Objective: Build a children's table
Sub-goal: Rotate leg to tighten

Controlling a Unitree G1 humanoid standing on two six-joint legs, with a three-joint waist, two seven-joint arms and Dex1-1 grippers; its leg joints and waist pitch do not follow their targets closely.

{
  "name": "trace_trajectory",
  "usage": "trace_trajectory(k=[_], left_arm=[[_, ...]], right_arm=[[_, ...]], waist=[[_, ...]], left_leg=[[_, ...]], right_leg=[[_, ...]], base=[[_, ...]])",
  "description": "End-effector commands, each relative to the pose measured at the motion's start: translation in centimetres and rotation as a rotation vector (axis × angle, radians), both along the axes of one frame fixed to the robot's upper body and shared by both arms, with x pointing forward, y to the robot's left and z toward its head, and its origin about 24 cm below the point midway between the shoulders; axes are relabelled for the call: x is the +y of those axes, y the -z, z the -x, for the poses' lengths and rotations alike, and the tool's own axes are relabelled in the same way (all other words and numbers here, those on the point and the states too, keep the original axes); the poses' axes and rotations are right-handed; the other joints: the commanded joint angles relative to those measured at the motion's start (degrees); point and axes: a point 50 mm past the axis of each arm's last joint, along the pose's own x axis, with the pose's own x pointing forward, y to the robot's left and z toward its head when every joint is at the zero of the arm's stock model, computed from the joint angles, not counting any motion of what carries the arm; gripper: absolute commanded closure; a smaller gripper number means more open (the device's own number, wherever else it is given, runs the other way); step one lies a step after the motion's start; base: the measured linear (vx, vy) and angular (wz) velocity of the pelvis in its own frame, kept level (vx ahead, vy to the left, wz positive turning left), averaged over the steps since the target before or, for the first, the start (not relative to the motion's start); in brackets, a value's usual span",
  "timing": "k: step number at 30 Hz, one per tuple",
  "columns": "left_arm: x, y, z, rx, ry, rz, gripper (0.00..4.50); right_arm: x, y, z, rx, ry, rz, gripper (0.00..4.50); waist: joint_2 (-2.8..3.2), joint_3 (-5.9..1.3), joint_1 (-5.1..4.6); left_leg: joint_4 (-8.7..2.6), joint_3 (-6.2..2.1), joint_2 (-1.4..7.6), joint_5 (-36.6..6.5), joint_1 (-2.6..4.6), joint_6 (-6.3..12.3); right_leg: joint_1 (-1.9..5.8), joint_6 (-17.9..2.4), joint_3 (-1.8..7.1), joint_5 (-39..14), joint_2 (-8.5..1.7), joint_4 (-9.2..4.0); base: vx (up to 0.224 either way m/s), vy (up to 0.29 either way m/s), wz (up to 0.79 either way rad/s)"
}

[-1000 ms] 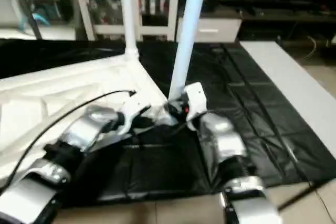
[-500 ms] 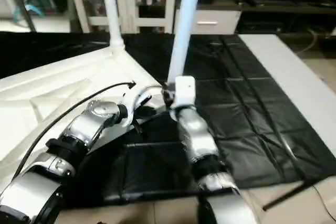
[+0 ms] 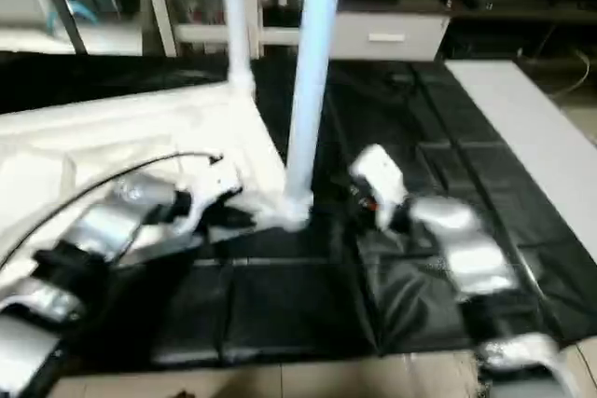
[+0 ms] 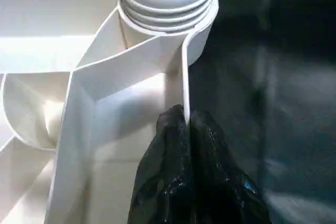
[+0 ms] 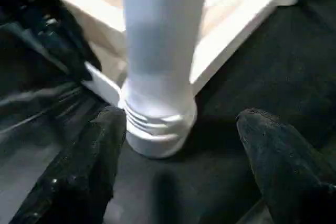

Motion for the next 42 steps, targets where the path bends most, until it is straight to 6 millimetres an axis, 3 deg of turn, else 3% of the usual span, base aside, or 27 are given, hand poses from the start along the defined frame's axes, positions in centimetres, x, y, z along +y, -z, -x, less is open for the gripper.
trace_trajectory(k=[1,2,3,4,6,8,10,13,19,20,28,30,35,42], left_arm=[[-0.3,2.3,1.6,0.113,0.087,-0.090,4.50],[-0.3,1.8,1.6,0.109,0.118,-0.099,4.50],[-0.3,1.7,1.6,0.108,0.132,-0.101,4.50],[-0.4,1.6,1.6,0.111,0.143,-0.105,4.50],[-0.4,1.6,1.9,0.127,0.167,-0.114,4.50],[-0.5,1.6,2.0,0.132,0.171,-0.107,4.50],[-0.6,1.6,2.0,0.127,0.165,-0.108,4.50],[-0.6,1.6,2.0,0.125,0.162,-0.106,4.50],[-0.7,1.6,2.0,0.129,0.150,-0.099,4.50],[-0.6,1.5,2.0,0.128,0.150,-0.100,4.50],[-0.8,1.6,1.9,0.125,0.137,-0.094,4.50],[-0.7,1.6,2.0,0.127,0.137,-0.096,4.50],[-0.6,1.7,2.0,0.128,0.132,-0.102,4.50],[-0.8,1.6,1.8,0.125,0.127,-0.101,4.50]], right_arm=[[0.5,-0.8,0.2,-0.006,-0.061,-0.017,0.92],[0.8,-1.3,0.2,-0.006,-0.089,-0.034,0.92],[0.9,-1.5,0.2,-0.001,-0.109,-0.050,0.92],[1.0,-1.5,0.2,0.004,-0.119,-0.058,0.92],[1.6,-1.0,0.2,0.016,-0.141,-0.044,0.92],[2.0,-0.6,0.1,0.028,-0.164,-0.028,0.92],[2.4,-0.4,0.0,0.037,-0.183,-0.007,0.92],[2.5,-0.2,-0.3,0.041,-0.182,0.007,0.92],[2.7,0.4,-1.1,0.035,-0.160,0.070,0.92],[2.7,0.5,-1.2,0.040,-0.164,0.082,0.92],[3.2,1.5,-1.2,0.081,-0.226,0.106,0.92],[3.3,1.6,-1.3,0.085,-0.229,0.108,1.26],[3.8,1.7,-1.6,0.090,-0.221,0.073,1.67],[3.9,1.6,-1.8,0.088,-0.222,0.031,1.79]], waist=[[-0.10,-3.27,0.16],[-0.36,-3.29,0.11],[-0.25,-3.41,0.18],[0.27,-3.47,0.29],[0.12,-3.61,0.34],[-0.01,-3.81,0.46],[0.31,-3.91,0.68],[0.05,-3.98,0.80],[-0.16,-3.93,0.87],[-0.44,-3.97,0.86],[-0.46,-3.98,1.00],[-0.68,-4.03,1.03],[-0.25,-3.96,0.97],[-0.16,-3.95,0.96]], left_leg=[[-3.82,0.10,1.35,-13.93,0.16,3.12],[-3.84,0.10,1.35,-13.99,0.17,3.04],[-3.84,0.06,1.43,-13.58,0.28,3.12],[-3.81,0.01,1.46,-13.53,0.35,2.95],[-3.68,0.18,1.46,-12.53,0.48,2.79],[-3.58,0.15,1.42,-10.76,0.08,3.03],[-3.50,0.10,1.43,-10.16,0.11,3.04],[-3.38,0.21,1.30,-9.36,0.03,3.06],[-3.41,0.22,1.29,-9.70,0.06,2.66],[-3.38,0.27,1.27,-9.30,0.05,2.84],[-3.25,0.29,1.28,-8.87,-0.11,3.48],[-3.22,0.28,1.28,-8.14,-0.14,3.66],[-3.25,0.24,1.25,-9.08,-0.11,3.52],[-3.31,0.17,1.24,-10.53,-0.06,2.76]], right_leg=[[2.88,-10.97,3.02,-18.37,-3.36,-4.67],[2.88,-10.83,3.05,-18.79,-3.34,-4.74],[2.71,-11.01,3.07,-18.63,-3.31,-4.61],[2.67,-11.33,3.08,-18.05,-3.34,-4.54],[2.52,-12.45,3.14,-14.53,-3.09,-4.28],[2.89,-13.64,3.04,-10.91,-3.07,-3.61],[2.92,-14.03,3.01,-9.77,-3.10,-3.43],[3.07,-14.30,3.04,-8.44,-3.04,-3.28],[3.04,-13.40,3.02,-10.99,-3.14,-3.45],[3.08,-13.41,3.03,-10.59,-3.12,-3.42],[3.08,-13.49,3.00,-11.09,-3.25,-3.35],[3.12,-13.67,2.99,-10.07,-3.14,-3.16],[3.10,-13.74,2.95,-10.89,-3.16,-3.28],[3.05,-13.05,2.99,-12.82,-3.13,-3.50]], base=[[0.000,0.000,0.00],[0.000,0.000,0.00],[0.000,0.000,0.00],[0.000,0.000,0.00],[0.000,0.000,0.00],[0.000,0.000,0.00],[0.000,0.000,0.00],[0.000,0.000,0.00],[0.000,0.000,0.00],[0.000,0.000,0.00],[0.000,0.000,0.00],[0.000,0.000,0.00],[0.000,0.000,0.00],[0.000,0.000,0.00]])
